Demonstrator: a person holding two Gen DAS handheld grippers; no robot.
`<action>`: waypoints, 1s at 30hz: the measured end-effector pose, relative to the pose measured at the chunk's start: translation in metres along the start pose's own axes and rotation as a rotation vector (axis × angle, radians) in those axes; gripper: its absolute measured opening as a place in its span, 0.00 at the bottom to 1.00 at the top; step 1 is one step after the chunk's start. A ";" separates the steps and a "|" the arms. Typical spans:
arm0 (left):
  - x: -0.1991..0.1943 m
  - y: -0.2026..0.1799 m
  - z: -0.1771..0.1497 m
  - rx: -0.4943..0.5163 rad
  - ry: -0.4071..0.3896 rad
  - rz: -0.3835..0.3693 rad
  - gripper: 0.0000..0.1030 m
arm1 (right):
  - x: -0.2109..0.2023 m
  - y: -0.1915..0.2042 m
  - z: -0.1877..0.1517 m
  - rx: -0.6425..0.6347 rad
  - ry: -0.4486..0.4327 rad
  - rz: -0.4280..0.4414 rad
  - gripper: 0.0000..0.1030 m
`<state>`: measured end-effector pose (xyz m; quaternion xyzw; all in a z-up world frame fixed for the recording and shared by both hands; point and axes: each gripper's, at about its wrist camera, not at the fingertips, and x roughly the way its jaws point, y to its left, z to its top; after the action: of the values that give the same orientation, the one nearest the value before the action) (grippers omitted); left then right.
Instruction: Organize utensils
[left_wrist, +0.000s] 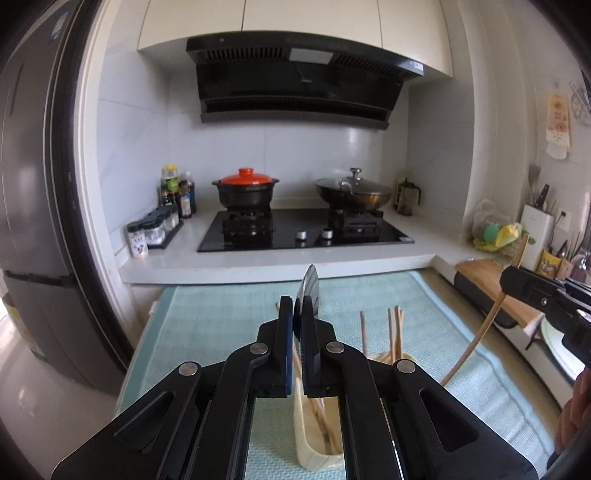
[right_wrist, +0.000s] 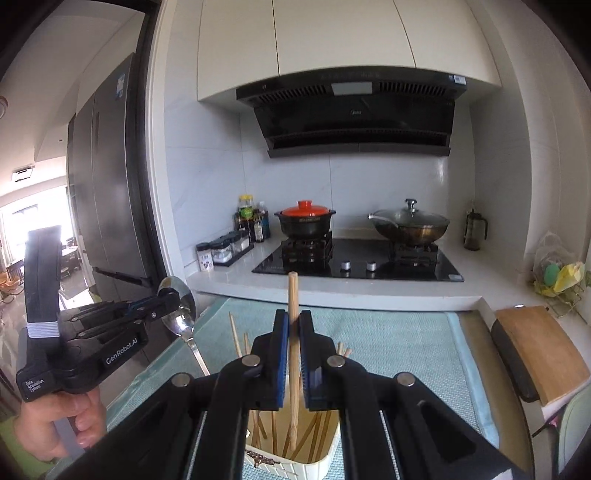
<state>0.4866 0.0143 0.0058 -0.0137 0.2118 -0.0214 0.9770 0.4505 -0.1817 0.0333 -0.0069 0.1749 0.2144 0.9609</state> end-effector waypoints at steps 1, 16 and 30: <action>0.009 0.000 -0.003 -0.001 0.015 0.003 0.01 | 0.011 -0.001 -0.004 0.002 0.029 0.004 0.06; 0.072 -0.004 -0.023 0.010 0.146 0.007 0.28 | 0.111 -0.014 -0.029 0.088 0.235 0.063 0.36; -0.116 -0.019 -0.039 0.080 -0.029 0.202 1.00 | -0.070 0.028 -0.004 -0.023 -0.075 -0.080 0.88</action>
<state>0.3638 -0.0003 0.0189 0.0464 0.1967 0.0690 0.9769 0.3784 -0.1847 0.0546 -0.0170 0.1359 0.1778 0.9745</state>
